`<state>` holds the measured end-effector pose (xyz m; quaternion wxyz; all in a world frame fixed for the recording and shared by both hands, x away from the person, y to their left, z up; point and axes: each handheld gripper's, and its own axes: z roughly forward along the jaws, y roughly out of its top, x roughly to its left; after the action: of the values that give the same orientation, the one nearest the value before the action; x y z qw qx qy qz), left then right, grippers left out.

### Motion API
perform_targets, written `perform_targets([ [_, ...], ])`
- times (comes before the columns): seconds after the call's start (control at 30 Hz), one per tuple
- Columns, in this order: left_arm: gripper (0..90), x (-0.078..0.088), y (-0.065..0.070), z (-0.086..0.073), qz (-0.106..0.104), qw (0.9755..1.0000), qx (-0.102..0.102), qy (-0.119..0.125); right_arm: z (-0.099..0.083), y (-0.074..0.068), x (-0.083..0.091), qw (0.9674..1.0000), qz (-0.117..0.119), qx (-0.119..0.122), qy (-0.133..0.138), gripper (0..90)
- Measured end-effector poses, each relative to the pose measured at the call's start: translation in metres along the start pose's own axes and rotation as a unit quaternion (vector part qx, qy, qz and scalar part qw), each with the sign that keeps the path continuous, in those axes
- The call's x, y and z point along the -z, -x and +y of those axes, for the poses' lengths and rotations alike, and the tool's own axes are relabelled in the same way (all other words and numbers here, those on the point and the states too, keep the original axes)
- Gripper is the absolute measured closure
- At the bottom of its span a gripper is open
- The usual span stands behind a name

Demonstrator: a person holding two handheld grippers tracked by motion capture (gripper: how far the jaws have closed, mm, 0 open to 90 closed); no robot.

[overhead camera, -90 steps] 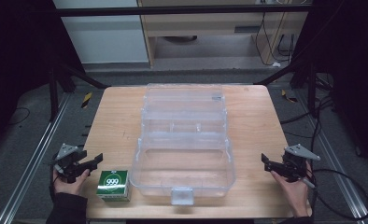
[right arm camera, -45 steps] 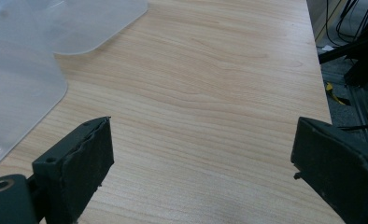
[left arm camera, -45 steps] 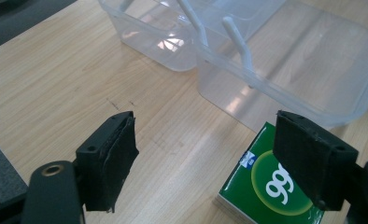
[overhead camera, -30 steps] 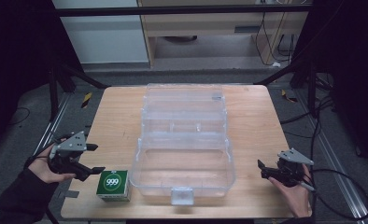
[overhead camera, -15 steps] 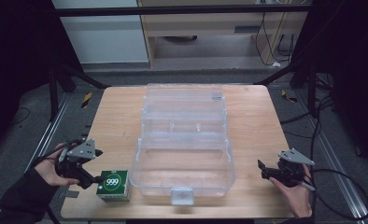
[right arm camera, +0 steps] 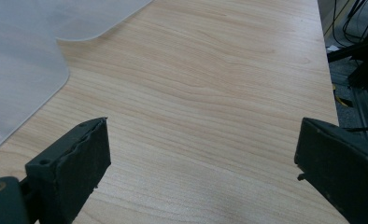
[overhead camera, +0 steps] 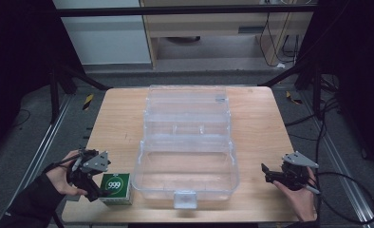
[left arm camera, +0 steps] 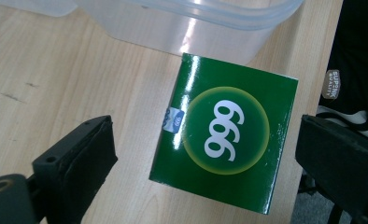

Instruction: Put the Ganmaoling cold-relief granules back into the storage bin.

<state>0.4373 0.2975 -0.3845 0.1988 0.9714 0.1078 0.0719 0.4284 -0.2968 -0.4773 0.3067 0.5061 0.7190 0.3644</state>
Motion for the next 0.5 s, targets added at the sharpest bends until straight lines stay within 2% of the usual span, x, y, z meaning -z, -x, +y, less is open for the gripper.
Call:
perform_targets([
  [0.33,3.3,-0.014,0.002,0.001,-0.009,0.9998,-0.01,-0.016,-0.001,0.0,-0.002,1.0,0.001,0.002,-0.006,3.5],
  [0.5,3.0,-0.02,0.005,0.002,-0.014,0.9997,-0.011,-0.016,-0.001,-0.001,-0.002,0.9999,0.003,0.003,-0.009,3.1],
])
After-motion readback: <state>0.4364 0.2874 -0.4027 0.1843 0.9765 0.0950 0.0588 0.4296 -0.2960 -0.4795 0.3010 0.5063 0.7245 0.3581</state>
